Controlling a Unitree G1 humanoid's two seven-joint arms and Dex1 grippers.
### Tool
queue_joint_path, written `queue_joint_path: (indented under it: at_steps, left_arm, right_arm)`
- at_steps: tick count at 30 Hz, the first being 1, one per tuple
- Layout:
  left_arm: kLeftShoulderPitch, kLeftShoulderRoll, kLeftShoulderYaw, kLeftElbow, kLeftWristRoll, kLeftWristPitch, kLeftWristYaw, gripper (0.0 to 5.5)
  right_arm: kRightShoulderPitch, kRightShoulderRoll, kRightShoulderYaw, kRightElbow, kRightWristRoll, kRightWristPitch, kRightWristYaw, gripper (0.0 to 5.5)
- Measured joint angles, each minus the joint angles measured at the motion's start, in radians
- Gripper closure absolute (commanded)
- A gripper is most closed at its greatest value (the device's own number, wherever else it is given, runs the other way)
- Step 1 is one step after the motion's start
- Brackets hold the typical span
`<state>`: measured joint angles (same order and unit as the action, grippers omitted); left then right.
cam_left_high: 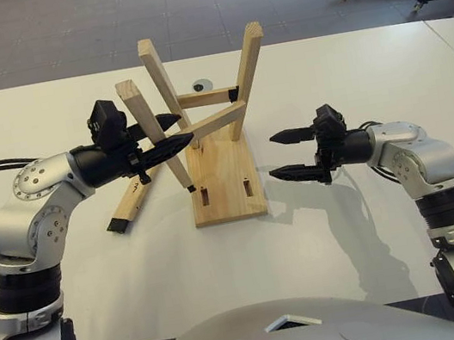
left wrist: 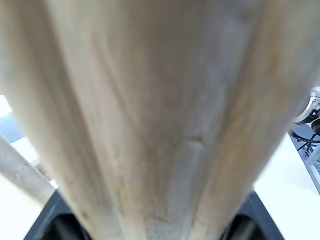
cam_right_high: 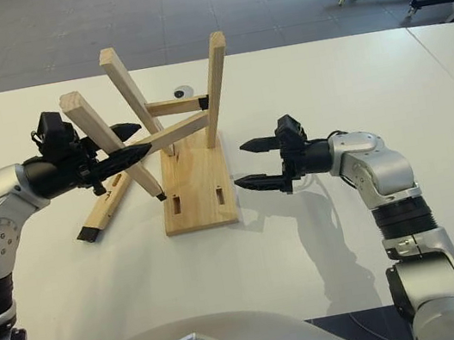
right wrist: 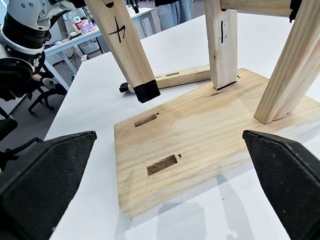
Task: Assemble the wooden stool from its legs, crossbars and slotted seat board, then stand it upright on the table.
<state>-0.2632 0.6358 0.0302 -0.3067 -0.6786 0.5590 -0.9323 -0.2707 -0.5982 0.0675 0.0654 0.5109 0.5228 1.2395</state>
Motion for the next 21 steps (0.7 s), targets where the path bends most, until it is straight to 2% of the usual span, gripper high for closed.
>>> queue_joint_path:
  at_steps: [11,21]
  left_arm:
    - [-0.003,-0.041,-0.010,-0.043,-0.002,0.005,0.039,3.47]
    - [0.134,-0.094,-0.044,-0.126,0.006,-0.016,0.087,3.47]
  right_arm:
    - [-0.057,0.006,0.019,0.038,0.000,0.009,0.015,0.10]
    - [-0.070,0.005,0.032,0.039,-0.001,0.022,0.044,0.10]
